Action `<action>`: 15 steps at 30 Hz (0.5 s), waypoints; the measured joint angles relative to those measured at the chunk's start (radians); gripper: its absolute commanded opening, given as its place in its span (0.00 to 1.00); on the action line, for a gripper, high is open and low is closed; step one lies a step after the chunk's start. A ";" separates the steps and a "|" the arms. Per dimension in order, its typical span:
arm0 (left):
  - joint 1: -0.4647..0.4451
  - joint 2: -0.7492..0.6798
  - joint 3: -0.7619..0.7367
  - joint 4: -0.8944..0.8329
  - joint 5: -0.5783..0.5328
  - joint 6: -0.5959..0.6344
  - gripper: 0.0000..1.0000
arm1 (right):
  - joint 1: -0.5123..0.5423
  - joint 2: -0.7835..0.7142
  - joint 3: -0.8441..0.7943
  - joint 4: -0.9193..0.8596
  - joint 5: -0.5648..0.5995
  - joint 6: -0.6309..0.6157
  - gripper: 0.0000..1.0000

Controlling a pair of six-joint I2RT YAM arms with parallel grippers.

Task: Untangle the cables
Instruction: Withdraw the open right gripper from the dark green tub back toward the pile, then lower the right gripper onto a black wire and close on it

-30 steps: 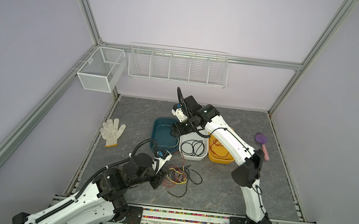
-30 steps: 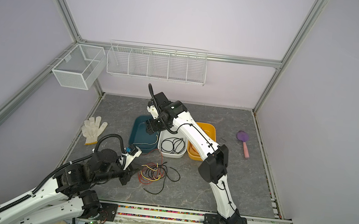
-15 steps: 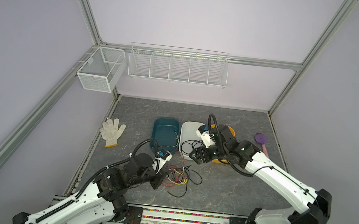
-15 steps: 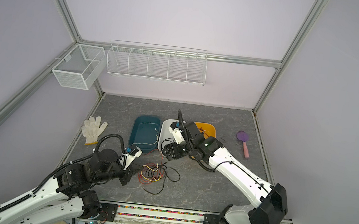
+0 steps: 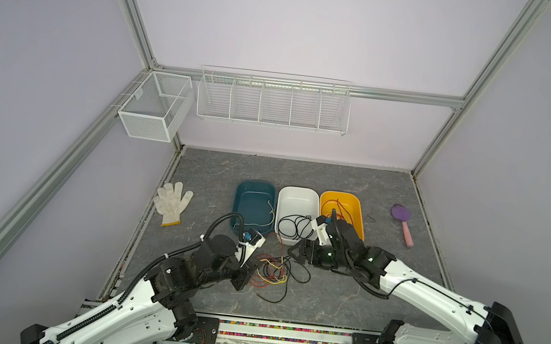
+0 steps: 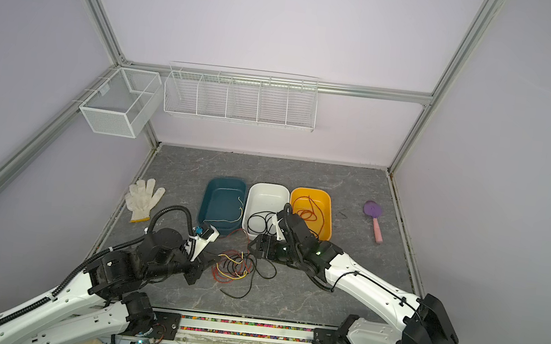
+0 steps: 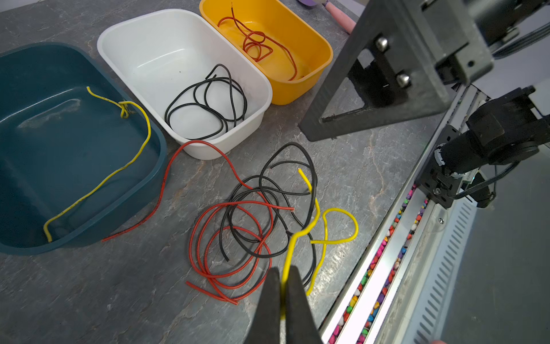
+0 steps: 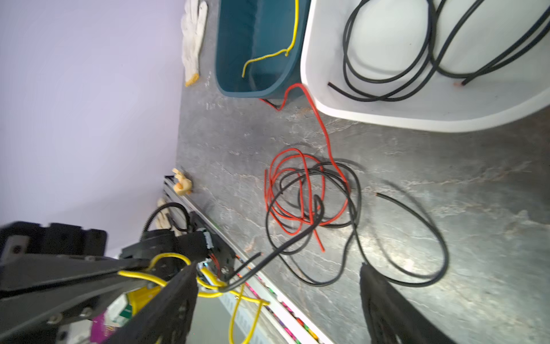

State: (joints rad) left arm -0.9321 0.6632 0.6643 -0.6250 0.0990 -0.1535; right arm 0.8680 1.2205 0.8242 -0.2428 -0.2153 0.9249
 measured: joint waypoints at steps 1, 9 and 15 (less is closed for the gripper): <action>0.000 0.001 0.000 0.000 0.000 0.000 0.00 | 0.008 -0.003 -0.003 0.016 0.006 0.030 0.86; 0.000 0.007 0.000 0.000 0.000 -0.003 0.00 | 0.048 0.000 -0.019 0.098 0.024 0.210 0.84; 0.000 0.007 0.000 0.000 0.000 -0.003 0.00 | 0.056 -0.013 -0.080 0.131 0.063 0.309 0.79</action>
State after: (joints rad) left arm -0.9321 0.6704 0.6643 -0.6250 0.0986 -0.1566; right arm 0.9245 1.2079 0.7437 -0.1120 -0.1520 1.2335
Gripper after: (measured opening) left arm 0.049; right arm 0.802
